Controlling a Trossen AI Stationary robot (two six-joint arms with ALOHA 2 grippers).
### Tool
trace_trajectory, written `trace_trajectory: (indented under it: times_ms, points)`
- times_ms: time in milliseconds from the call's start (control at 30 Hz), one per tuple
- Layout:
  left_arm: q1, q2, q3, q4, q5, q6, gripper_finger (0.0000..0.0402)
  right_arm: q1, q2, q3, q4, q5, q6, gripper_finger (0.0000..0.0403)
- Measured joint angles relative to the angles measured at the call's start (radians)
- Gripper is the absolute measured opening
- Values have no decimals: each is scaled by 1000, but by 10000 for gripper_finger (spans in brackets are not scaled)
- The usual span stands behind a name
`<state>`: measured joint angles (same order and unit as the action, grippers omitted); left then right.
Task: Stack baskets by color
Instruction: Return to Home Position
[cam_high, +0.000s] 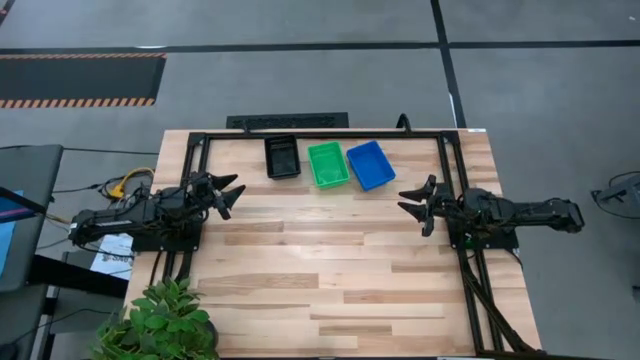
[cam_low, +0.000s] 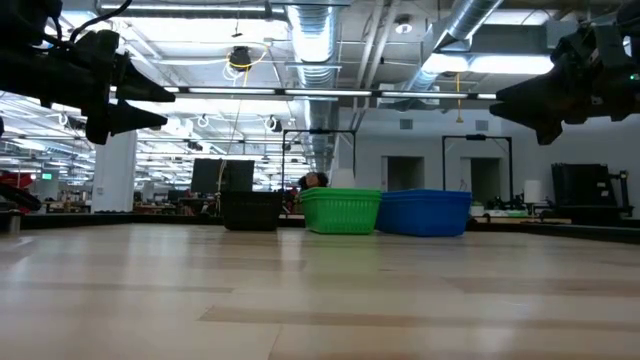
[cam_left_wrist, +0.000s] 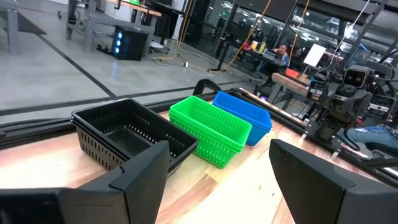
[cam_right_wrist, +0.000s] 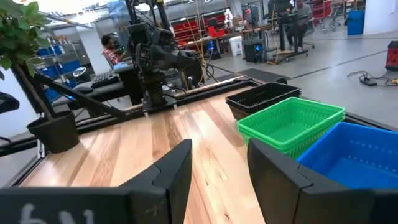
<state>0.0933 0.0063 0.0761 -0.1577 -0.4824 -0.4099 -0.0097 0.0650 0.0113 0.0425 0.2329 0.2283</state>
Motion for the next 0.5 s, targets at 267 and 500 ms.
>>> trace_trajectory:
  times_ms: [267,500]
  points:
    - [0,0,0,0,0,0,265,0,0,0,-1,0,0,174]
    - [0,0,0,-1,1,0,265,0,0,-1,-1,0,0,177]
